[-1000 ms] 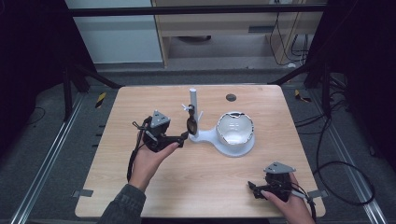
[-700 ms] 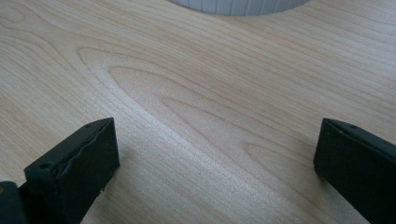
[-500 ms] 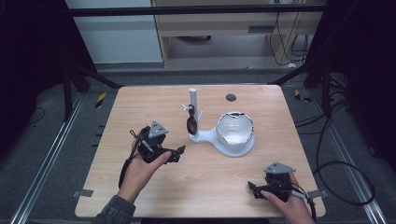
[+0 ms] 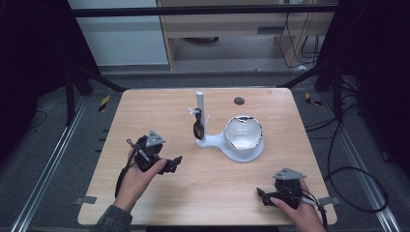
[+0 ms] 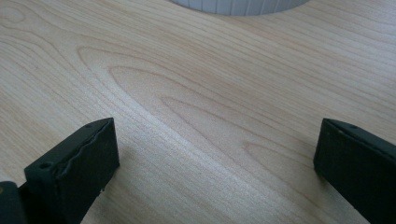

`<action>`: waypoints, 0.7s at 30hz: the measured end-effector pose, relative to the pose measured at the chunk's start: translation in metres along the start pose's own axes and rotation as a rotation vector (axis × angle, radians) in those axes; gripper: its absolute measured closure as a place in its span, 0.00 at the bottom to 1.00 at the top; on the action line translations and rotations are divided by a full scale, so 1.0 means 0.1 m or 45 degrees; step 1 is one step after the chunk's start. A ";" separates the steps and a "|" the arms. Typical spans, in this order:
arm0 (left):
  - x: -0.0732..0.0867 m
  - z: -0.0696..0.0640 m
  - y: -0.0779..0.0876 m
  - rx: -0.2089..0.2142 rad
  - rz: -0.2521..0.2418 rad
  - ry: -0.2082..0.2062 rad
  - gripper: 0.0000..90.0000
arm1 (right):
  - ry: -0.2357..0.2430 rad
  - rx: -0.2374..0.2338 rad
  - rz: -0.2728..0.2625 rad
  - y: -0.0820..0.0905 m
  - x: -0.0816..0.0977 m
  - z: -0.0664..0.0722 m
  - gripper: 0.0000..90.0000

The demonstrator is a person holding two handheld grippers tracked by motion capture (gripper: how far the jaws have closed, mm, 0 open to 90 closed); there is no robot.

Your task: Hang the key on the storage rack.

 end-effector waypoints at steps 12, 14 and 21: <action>0.24 0.18 0.03 -0.034 0.062 0.007 0.05 | 0.001 -0.002 0.000 0.00 0.00 0.00 0.00; 0.28 0.21 0.04 -0.037 0.070 0.011 0.05 | 0.000 -0.002 0.000 0.00 0.00 0.00 0.00; 0.48 0.32 0.05 -0.059 0.095 0.027 0.05 | 0.001 -0.002 0.000 0.00 0.00 0.00 0.00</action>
Point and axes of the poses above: each handheld gripper's, and its own axes: y roughly backward along the jaws, x roughly out of its underside, z roughly to its left, the point moved 10 cm from there along -y, roughly forward along the jaws, and after that the axes turned 10 degrees about -z, right-handed, at the moved point
